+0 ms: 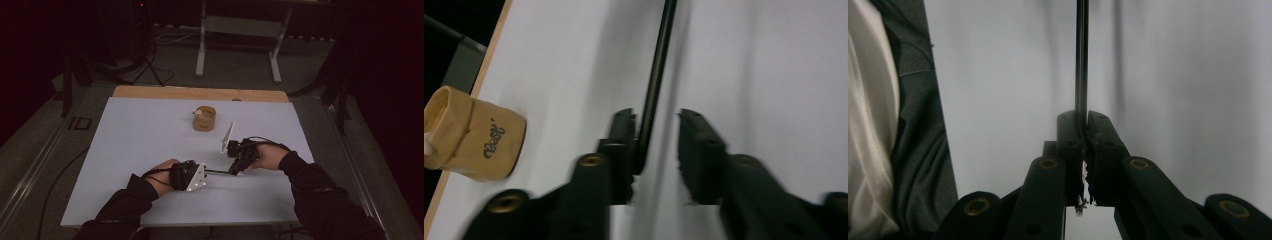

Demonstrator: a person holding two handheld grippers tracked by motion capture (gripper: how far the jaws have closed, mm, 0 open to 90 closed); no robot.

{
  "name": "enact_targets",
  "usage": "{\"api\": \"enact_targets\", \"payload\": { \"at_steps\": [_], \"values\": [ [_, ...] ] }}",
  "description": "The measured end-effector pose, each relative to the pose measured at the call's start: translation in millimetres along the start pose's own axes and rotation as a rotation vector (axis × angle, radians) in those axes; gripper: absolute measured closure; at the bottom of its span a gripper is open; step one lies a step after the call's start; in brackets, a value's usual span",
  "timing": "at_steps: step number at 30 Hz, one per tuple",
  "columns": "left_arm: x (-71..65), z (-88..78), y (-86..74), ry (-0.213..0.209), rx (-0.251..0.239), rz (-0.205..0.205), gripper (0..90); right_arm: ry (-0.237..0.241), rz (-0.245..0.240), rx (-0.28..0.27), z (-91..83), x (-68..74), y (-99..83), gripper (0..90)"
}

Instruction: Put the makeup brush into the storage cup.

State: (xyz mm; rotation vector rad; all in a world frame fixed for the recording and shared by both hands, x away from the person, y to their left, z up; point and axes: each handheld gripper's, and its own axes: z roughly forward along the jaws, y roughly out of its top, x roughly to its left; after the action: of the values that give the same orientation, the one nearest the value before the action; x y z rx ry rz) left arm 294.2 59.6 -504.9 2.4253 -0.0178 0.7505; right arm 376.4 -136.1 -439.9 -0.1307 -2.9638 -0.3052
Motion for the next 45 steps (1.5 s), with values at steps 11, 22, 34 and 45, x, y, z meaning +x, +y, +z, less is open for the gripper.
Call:
{"api": "enact_targets", "payload": {
  "at_steps": [11,22,34,45],
  "values": [
    [-3.3,0.3,2.4,0.005,0.078,0.132,85.3,0.015,-0.003,0.012,4.0,0.5,3.5,85.7],
    [-1.1,-3.0,4.8,-0.005,0.094,0.172,85.6,0.046,0.049,-0.037,-1.9,-3.1,-0.2,70.6],
    [7.8,-5.7,4.4,-0.029,0.122,-0.019,85.7,-0.065,0.122,-0.292,-44.4,-4.4,-19.8,39.8],
    [17.8,-12.3,0.7,-0.045,0.085,-0.15,85.7,-0.203,0.199,-0.549,-75.8,0.0,-51.3,10.7]
  ]
}}
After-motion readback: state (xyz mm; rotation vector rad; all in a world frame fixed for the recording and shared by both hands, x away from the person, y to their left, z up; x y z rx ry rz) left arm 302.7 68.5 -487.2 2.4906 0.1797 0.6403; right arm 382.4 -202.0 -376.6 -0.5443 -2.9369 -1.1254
